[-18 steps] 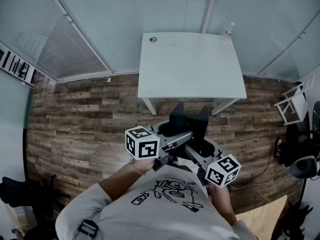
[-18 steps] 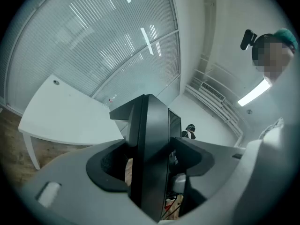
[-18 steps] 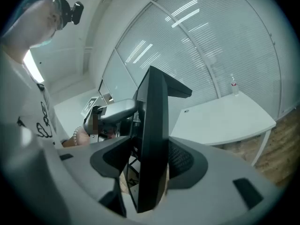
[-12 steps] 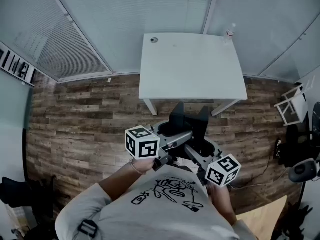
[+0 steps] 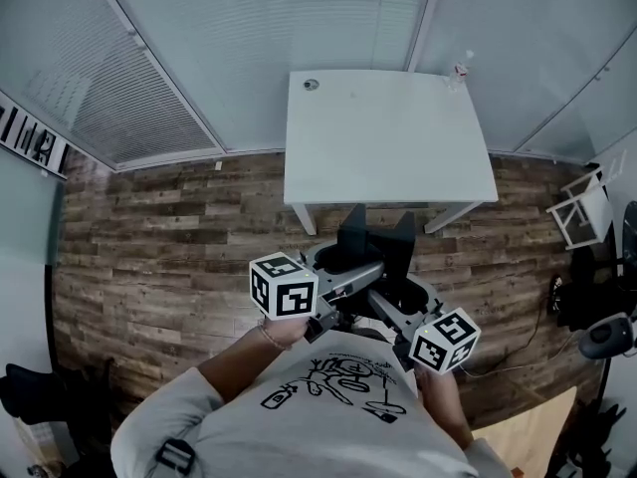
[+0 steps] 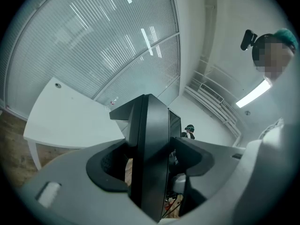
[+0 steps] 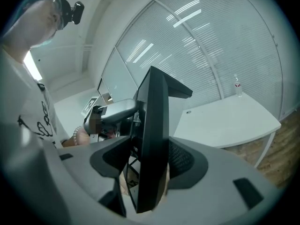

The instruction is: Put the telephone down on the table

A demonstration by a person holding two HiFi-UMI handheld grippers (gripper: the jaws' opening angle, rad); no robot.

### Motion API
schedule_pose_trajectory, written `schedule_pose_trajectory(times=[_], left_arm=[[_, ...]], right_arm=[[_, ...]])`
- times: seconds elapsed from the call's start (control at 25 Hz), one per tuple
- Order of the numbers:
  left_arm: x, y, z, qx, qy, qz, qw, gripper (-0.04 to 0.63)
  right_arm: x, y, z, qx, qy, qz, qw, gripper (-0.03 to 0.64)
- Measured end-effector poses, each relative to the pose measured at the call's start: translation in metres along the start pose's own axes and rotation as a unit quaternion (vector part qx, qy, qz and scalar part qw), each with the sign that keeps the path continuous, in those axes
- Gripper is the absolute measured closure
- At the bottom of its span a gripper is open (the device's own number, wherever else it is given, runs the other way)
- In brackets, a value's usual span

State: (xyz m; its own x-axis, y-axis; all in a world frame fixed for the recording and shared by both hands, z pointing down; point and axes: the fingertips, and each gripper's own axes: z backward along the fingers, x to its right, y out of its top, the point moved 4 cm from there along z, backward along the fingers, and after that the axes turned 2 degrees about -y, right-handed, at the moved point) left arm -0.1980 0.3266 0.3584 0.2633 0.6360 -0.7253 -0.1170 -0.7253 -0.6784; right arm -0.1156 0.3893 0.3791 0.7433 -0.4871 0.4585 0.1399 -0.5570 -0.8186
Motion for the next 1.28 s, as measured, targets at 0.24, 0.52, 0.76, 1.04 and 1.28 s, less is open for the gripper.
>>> schedule_pose_trajectory(times=[0.24, 0.52, 0.76, 1.04, 1.28], left_arm=[[-0.008, 0.003, 0.010, -0.007, -0.002, 0.000, 1.0000, 0.286], [-0.018, 0.011, -0.013, -0.011, -0.001, 0.003, 0.9999, 0.287], [-0.026, 0.024, -0.048, -0.010, 0.005, 0.003, 0.9999, 0.285], [-0.035, 0.047, -0.109, -0.005, 0.009, 0.001, 0.9999, 0.285], [-0.039, 0.062, -0.159, -0.007, 0.015, -0.003, 0.9999, 0.285]], right_arm=[[-0.007, -0.003, -0.012, 0.001, -0.004, -0.007, 1.000, 0.396], [0.017, 0.006, -0.014, 0.001, -0.007, -0.013, 1.000, 0.396], [0.053, 0.024, -0.011, -0.001, -0.002, -0.015, 1.000, 0.396], [0.112, 0.054, -0.002, 0.000, 0.003, -0.012, 1.000, 0.396], [0.159, 0.074, 0.009, 0.005, 0.009, -0.014, 1.000, 0.396]])
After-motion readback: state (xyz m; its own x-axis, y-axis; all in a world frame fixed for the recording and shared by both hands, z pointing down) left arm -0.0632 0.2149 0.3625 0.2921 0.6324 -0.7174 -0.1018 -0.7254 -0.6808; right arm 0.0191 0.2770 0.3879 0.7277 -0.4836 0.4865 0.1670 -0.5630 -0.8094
